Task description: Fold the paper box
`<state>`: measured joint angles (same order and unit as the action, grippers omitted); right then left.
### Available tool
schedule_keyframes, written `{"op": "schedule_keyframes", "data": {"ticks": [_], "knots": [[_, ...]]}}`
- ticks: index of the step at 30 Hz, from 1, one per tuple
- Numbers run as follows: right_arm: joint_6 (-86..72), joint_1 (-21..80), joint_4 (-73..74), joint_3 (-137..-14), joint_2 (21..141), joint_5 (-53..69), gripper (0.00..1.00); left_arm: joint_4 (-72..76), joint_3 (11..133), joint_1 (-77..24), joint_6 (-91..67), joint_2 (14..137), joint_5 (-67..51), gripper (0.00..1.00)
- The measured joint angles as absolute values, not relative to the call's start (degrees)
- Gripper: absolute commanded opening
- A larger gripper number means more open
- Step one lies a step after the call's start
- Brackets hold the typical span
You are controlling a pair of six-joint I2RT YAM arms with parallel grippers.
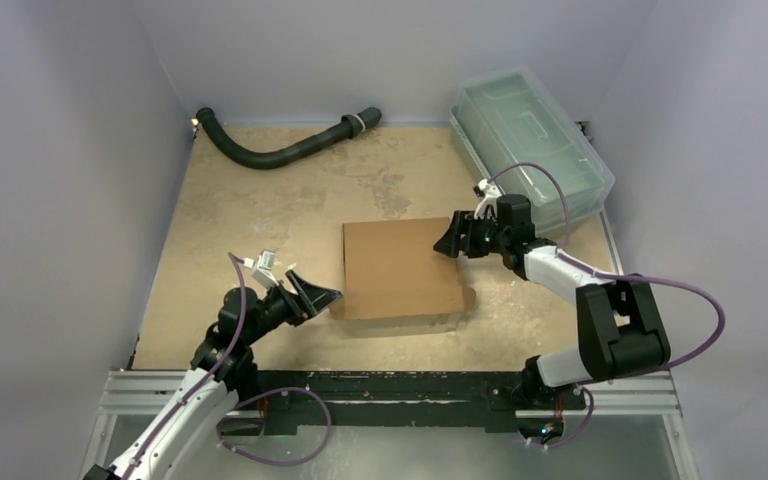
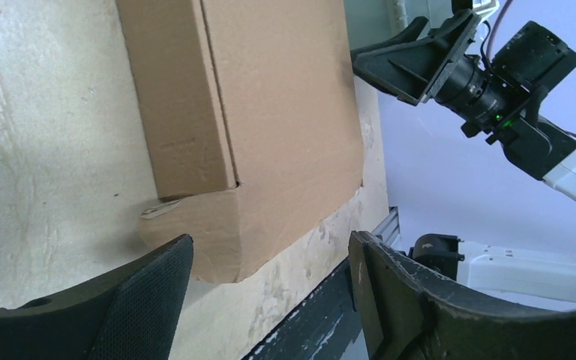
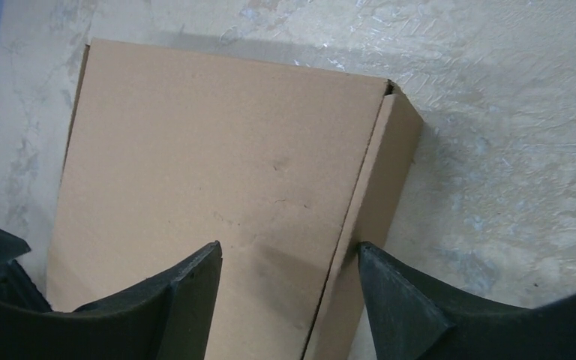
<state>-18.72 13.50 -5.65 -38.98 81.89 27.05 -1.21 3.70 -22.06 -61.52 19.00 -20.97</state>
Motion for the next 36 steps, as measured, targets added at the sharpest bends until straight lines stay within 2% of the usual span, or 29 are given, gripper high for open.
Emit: {"op": "schedule_keyframes", "data": {"ticks": [5, 11, 17, 25, 31, 34, 36], "knots": [[-22.13, 13.43, -9.17, -38.15, 83.57, 29.89, 0.51, -0.19, 3.14, -24.4, -62.04, 20.32, -19.14, 0.81], [-25.65, 13.47, -12.91, -37.6, 85.3, 33.78, 0.47, -4.29, 4.12, -27.97, -62.04, 22.13, -12.47, 0.85], [-25.96, 13.5, -14.22, -37.6, 85.38, 34.7, 0.52, -13.76, 10.98, -28.93, -62.61, 26.44, -5.5, 0.85], [-20.4, 13.87, -11.35, -38.3, 82.67, 35.27, 0.64, -18.98, 13.74, -28.97, -61.78, 30.76, -4.25, 0.85], [-11.2, 14.31, -7.27, -40.34, 75.29, 35.11, 0.67, -15.4, 13.91, -28.97, -56.77, 29.41, -4.05, 0.85], [-1.61, 14.31, -3.18, -41.89, 71.96, 35.86, 0.69, -10.48, 14.28, -28.95, -54.33, 33.71, -4.12, 0.85], [8.08, 14.28, 2.22, -44.01, 70.13, 37.74, 0.74, -7.33, 14.83, -28.95, -52.8, 38.22, -4.19, 0.85]]}}
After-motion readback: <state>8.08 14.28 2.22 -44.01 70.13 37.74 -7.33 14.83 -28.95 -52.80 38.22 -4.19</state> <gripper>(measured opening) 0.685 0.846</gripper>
